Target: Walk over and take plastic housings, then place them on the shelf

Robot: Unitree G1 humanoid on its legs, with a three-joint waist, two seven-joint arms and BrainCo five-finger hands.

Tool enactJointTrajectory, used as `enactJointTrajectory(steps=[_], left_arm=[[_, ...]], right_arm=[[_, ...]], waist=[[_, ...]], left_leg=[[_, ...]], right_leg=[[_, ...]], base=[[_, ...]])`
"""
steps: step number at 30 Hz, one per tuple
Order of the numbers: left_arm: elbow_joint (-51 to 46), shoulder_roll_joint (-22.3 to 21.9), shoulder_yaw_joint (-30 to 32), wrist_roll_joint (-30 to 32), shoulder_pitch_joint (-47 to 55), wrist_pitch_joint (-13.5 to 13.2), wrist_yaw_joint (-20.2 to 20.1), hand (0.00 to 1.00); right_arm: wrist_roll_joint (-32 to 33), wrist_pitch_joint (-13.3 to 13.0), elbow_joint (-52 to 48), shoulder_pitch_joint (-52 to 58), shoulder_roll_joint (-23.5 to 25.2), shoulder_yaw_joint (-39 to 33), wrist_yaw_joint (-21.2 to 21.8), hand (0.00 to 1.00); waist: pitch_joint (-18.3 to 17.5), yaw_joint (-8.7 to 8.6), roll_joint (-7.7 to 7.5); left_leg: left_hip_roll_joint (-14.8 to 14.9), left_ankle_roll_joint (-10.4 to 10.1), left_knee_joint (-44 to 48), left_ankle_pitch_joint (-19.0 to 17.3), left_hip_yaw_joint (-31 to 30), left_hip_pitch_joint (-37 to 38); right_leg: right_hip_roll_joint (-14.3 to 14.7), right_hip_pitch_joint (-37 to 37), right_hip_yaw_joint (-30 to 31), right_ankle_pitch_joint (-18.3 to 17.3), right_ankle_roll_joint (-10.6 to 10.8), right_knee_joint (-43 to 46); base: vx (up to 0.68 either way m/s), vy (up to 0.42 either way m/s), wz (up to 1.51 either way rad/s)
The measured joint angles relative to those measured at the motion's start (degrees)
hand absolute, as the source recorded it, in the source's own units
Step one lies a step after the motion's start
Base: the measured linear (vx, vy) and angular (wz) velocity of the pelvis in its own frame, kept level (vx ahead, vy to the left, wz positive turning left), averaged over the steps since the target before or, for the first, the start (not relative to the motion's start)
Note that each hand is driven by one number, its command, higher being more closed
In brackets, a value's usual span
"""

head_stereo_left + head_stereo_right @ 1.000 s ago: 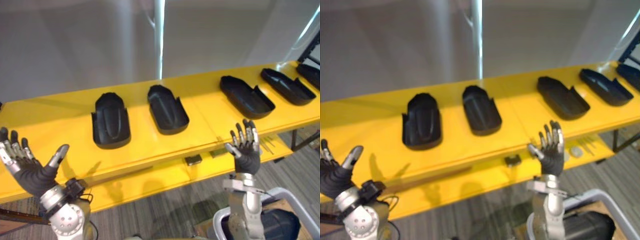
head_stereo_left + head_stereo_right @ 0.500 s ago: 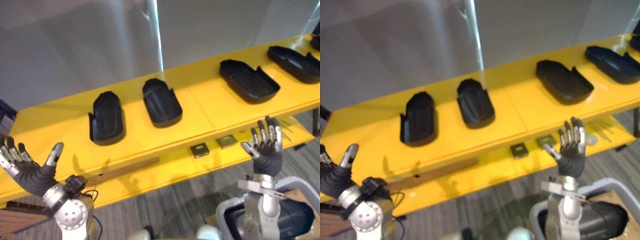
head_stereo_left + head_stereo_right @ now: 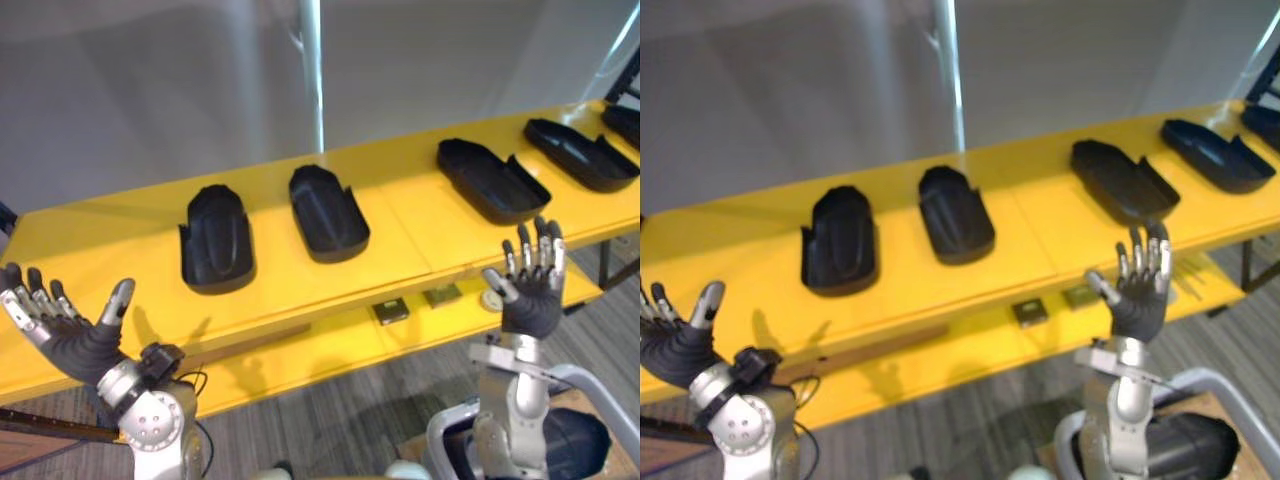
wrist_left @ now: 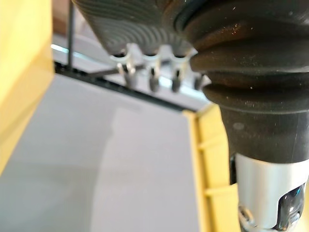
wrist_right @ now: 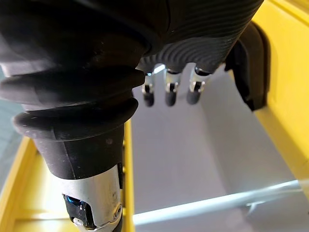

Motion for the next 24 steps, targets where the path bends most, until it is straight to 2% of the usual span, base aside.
enactJointTrajectory(steps=[2,7,14,17,18,19,24], left_arm=[[0.1,0.0,-1.0,0.0,0.0,0.0,-1.6,0.0],[0.1,0.2,-2.2,-1.2,-0.9,-0.3,-5.3,0.0],[-0.1,1.3,-9.5,-2.9,-4.6,-0.3,-12.5,0.0],[-0.4,2.0,-13.0,-3.9,-6.7,-0.3,-13.4,0.0],[-0.3,3.1,-14.6,-3.9,-7.9,-0.2,-13.3,0.0],[-0.1,4.2,-16.1,-3.8,-9.2,-0.2,-13.3,0.0],[1.7,5.0,-19.6,-3.8,-15.4,0.2,-12.9,0.0]], right_arm=[[-1.0,1.9,1.5,0.0,-0.1,-0.1,0.1,0.0],[-0.9,3.7,2.4,0.0,-0.7,-0.1,0.3,0.0],[-4.0,4.9,1.2,1.8,0.2,-2.6,-5.8,0.0],[-3.8,4.8,-2.9,5.8,0.7,-7.0,-7.8,0.0],[-3.7,4.8,-4.7,7.7,0.8,-8.3,-8.4,0.0],[-3.3,4.5,-6.5,10.0,1.0,-9.6,-8.4,0.0],[-2.0,2.2,-8.6,17.0,2.5,-11.3,-6.8,0.0]], waist=[[-0.1,-0.05,0.05],[-0.7,-0.5,0.48],[-0.9,-1.6,0.34],[-0.9,-3.11,0.29],[-0.8,-4.18,0.17],[-0.8,-5.53,0.16],[-1.3,-8.93,0.61]], left_leg=[[0.0,0.1,-1.0,0.3,0.2,0.7],[0.0,0.1,-2.3,0.9,1.2,0.8],[0.2,0.0,-4.0,1.1,5.2,1.7],[0.4,-0.2,-4.5,0.8,8.5,2.2],[0.5,-0.2,-4.5,0.5,10.0,2.8],[0.7,-0.2,-4.4,0.0,11.4,3.3],[1.3,-0.6,-2.9,-2.5,16.5,4.8]], right_leg=[[0.3,0.6,0.0,0.6,0.0,-1.1],[0.7,0.4,0.9,2.1,0.0,-3.1],[1.5,-1.3,4.6,3.6,0.0,-5.0],[2.2,-3.3,7.9,4.4,-0.3,-5.3],[2.5,-3.5,9.4,4.5,-0.3,-5.4],[2.8,-3.5,10.6,4.5,-0.3,-5.4],[3.8,-4.8,16.1,5.0,0.0,-5.6]], base=[[-0.06,0.004,-0.03],[-0.01,0.011,-0.08],[0.03,0.023,-0.27],[0.06,0.028,-0.54],[0.05,0.028,-0.64],[0.04,0.022,-0.61],[0.0,0.016,-0.61]])
